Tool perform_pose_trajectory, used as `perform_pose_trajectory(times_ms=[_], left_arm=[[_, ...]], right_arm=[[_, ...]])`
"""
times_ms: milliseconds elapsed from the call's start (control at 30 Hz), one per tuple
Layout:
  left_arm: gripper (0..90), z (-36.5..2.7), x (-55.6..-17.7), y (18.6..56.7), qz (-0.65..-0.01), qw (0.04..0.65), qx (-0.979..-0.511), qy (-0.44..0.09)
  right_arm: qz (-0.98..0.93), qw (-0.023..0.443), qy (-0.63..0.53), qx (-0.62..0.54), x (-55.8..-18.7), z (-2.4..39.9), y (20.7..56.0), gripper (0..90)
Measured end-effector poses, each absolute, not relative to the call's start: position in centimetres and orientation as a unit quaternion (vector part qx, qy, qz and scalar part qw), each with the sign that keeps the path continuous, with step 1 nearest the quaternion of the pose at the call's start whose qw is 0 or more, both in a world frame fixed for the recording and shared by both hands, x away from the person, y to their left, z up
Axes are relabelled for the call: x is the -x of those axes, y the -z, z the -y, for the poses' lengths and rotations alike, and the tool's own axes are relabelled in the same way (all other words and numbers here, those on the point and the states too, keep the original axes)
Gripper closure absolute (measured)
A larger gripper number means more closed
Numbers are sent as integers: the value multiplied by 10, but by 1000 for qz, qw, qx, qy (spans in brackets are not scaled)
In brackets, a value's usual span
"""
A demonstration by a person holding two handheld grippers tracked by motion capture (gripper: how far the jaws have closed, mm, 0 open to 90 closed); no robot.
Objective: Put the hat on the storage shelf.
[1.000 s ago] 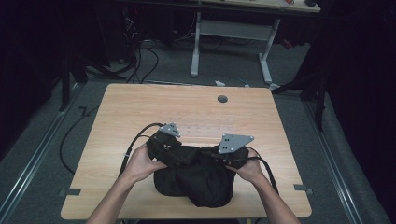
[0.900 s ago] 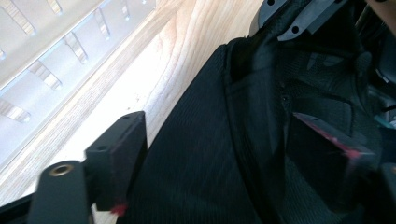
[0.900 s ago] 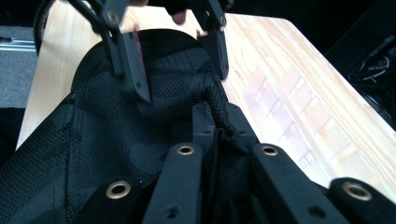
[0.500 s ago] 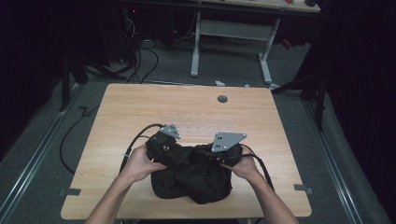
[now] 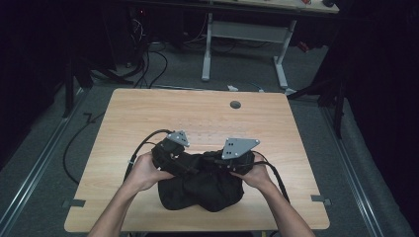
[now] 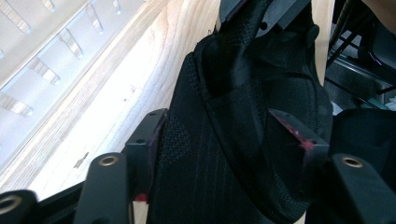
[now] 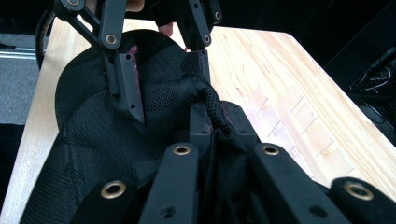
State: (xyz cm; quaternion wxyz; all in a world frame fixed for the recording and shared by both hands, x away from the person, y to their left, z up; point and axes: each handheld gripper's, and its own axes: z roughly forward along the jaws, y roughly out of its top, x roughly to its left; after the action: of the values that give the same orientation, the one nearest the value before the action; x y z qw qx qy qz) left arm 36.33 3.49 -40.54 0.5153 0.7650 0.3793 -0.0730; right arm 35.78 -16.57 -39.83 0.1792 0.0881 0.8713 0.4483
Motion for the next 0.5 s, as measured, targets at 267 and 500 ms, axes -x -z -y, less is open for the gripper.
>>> perform_pose_trajectory(times_ms=[267,500], left_arm=[[493,-39,-361,401,-375,529,-758,76],[533,-41,-362,399,-379,532,-752,83]], right_arm=[[-866,176,-458,-93,-358,167,396,827],[-866,173,-459,-94,-358,167,396,818]])
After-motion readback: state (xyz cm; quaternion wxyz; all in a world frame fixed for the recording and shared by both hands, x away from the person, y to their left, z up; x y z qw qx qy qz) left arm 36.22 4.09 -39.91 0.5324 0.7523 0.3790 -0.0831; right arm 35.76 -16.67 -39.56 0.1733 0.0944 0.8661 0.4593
